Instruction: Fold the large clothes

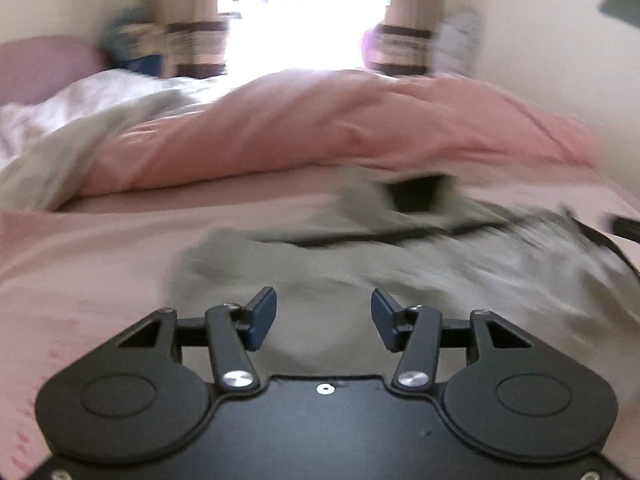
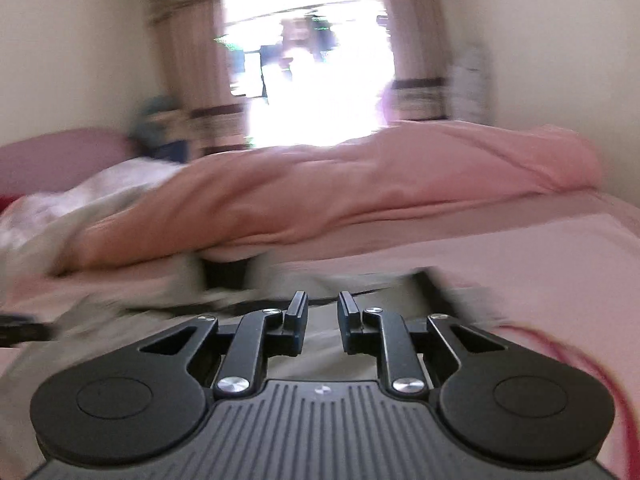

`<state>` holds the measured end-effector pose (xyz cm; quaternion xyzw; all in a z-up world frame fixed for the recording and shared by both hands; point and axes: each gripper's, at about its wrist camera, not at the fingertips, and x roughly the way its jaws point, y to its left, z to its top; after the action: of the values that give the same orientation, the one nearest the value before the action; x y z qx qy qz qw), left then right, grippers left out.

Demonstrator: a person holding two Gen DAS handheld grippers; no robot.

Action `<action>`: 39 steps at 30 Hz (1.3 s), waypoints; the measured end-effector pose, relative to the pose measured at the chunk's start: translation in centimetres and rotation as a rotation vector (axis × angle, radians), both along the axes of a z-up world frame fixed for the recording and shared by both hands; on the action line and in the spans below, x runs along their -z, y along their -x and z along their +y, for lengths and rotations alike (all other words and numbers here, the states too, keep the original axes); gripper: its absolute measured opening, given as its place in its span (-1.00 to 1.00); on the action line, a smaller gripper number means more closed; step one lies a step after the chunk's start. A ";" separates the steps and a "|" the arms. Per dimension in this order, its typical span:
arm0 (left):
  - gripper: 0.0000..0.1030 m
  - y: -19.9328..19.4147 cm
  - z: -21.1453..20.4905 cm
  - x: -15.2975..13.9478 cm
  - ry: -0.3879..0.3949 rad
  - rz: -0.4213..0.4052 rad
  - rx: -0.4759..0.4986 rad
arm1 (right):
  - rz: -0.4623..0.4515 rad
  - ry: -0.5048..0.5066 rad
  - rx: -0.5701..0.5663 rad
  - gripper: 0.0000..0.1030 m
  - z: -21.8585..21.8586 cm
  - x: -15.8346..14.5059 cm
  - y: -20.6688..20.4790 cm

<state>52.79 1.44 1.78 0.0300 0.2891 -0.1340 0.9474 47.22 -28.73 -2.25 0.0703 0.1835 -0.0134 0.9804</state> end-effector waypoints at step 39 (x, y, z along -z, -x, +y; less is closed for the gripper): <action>0.19 9.5 -3.7 7.9 -0.051 0.068 0.000 | 0.182 0.084 -0.032 -0.69 6.6 7.4 6.5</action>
<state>43.29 -2.23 -6.15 0.0497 0.3245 -0.1274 0.9359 40.70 -22.14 -9.60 0.0247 0.2723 -0.0116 0.9618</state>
